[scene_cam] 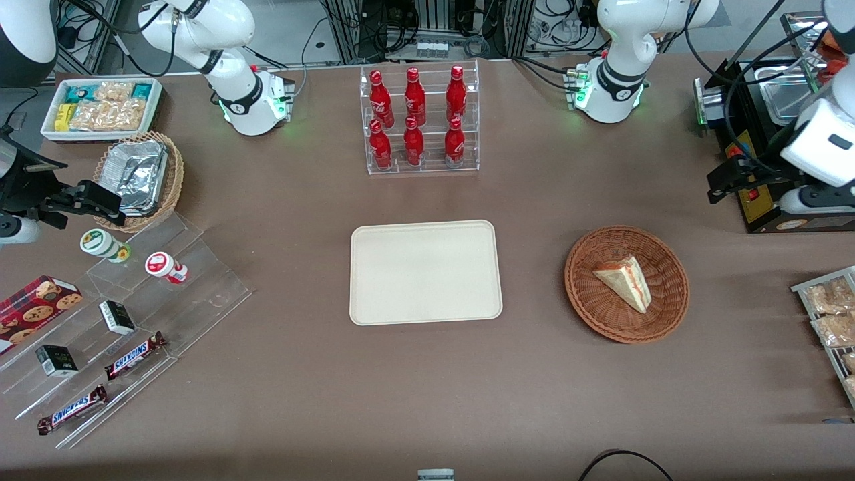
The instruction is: Place sandwich from basket to tray
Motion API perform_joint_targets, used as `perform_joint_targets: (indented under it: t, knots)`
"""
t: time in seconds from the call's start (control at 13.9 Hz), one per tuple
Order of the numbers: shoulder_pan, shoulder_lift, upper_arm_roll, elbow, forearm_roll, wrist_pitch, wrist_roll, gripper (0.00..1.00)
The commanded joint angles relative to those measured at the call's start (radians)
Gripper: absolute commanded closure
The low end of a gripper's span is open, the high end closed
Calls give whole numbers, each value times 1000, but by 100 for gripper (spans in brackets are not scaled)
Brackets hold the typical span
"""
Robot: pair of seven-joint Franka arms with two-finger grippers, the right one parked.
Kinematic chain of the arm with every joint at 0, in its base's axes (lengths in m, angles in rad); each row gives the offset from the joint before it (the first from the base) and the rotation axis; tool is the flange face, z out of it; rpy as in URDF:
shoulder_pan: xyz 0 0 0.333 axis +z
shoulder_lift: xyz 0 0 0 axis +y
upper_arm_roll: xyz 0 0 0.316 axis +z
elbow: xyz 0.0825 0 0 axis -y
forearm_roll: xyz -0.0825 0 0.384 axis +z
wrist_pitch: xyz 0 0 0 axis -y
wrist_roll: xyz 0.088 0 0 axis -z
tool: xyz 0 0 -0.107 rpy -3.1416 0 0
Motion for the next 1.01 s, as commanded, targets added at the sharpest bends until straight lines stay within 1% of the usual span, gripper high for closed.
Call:
perform_joint_targets:
  t: [0.0, 0.22, 0.29, 0.36, 0.43, 0.72, 0.94]
  knots:
    - [-5, 11, 7, 23, -14, -30, 16, 0]
    - [-8, 14, 6, 18, -9, -29, 5, 0]
    - [-10, 14, 3, 7, 2, -24, 1, 0]
    - [-11, 13, -3, -17, 28, -12, -10, 0]
    - [-11, 14, -23, -43, 43, 11, -34, 0]
    - [-11, -2, -52, -268, 49, 237, -151, 0]
    - [-13, -1, -63, -423, 65, 440, -287, 0]
